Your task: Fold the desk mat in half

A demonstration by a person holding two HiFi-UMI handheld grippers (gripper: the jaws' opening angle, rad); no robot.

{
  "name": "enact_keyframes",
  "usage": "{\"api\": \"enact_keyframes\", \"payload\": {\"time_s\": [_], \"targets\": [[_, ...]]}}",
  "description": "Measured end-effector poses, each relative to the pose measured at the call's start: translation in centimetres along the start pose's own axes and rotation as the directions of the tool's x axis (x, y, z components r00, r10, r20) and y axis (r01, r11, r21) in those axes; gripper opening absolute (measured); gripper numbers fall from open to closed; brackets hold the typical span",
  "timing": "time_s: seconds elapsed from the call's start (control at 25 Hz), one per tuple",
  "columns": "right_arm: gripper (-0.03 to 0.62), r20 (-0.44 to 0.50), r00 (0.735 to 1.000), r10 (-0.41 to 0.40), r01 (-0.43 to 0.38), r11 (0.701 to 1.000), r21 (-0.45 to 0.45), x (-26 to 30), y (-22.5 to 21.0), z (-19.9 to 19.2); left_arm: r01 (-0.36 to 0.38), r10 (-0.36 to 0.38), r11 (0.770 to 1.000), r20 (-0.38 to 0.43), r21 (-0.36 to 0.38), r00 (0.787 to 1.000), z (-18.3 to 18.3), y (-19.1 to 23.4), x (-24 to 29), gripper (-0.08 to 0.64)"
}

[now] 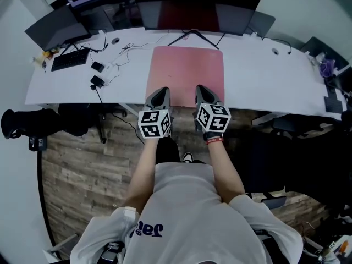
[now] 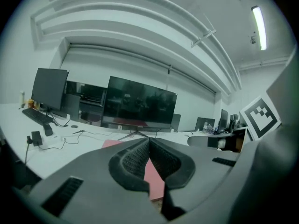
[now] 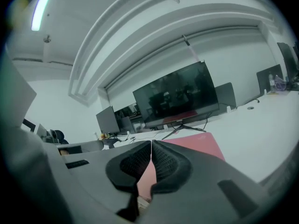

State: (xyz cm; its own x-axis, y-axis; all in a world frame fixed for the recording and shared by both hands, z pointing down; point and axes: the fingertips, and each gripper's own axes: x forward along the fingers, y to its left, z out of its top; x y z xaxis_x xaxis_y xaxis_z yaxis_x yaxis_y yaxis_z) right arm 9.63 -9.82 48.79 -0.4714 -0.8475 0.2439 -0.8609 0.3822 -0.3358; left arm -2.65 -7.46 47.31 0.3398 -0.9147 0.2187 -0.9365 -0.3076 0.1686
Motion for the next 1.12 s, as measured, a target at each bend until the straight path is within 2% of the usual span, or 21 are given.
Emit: {"api": "enact_keyframes", "payload": {"time_s": [0.28, 0.44, 0.52, 0.8, 1.0, 1.12], "targets": [[0.035, -0.092, 0.995, -0.024, 0.027, 0.999, 0.032, 2.6, -2.7, -4.6, -0.003, -0.003, 0.998, -0.092, -0.057, 0.996, -4.2, 1.6, 3.0, 0.015], [0.049, -0.151, 0.988, -0.036, 0.052, 0.993, 0.108, 3.6, -3.8, -7.7, 0.002, -0.018, 0.994, -0.144, -0.105, 0.989, -6.5, 2.3, 4.4, 0.02], [0.058, -0.174, 0.984, -0.038, 0.066, 0.985, 0.158, 4.2, -4.2, -9.2, 0.004, -0.025, 0.992, -0.171, -0.124, 0.985, -7.7, 2.8, 5.0, 0.052], [0.089, -0.244, 0.968, -0.058, 0.123, 0.957, 0.262, 5.3, -5.8, -13.0, -0.011, -0.046, 0.98, -0.277, -0.201, 0.96, -12.4, 4.2, 6.6, 0.097], [0.112, -0.283, 0.957, -0.054, 0.149, 0.934, 0.326, 5.9, -6.2, -15.2, -0.029, -0.065, 0.961, -0.329, -0.274, 0.942, -15.0, 5.1, 7.3, 0.127], [0.118, -0.309, 0.949, -0.052, 0.166, 0.921, 0.353, 6.1, -6.4, -16.7, -0.039, -0.068, 0.96, -0.367, -0.277, 0.928, -16.5, 5.5, 7.3, 0.144]]}}
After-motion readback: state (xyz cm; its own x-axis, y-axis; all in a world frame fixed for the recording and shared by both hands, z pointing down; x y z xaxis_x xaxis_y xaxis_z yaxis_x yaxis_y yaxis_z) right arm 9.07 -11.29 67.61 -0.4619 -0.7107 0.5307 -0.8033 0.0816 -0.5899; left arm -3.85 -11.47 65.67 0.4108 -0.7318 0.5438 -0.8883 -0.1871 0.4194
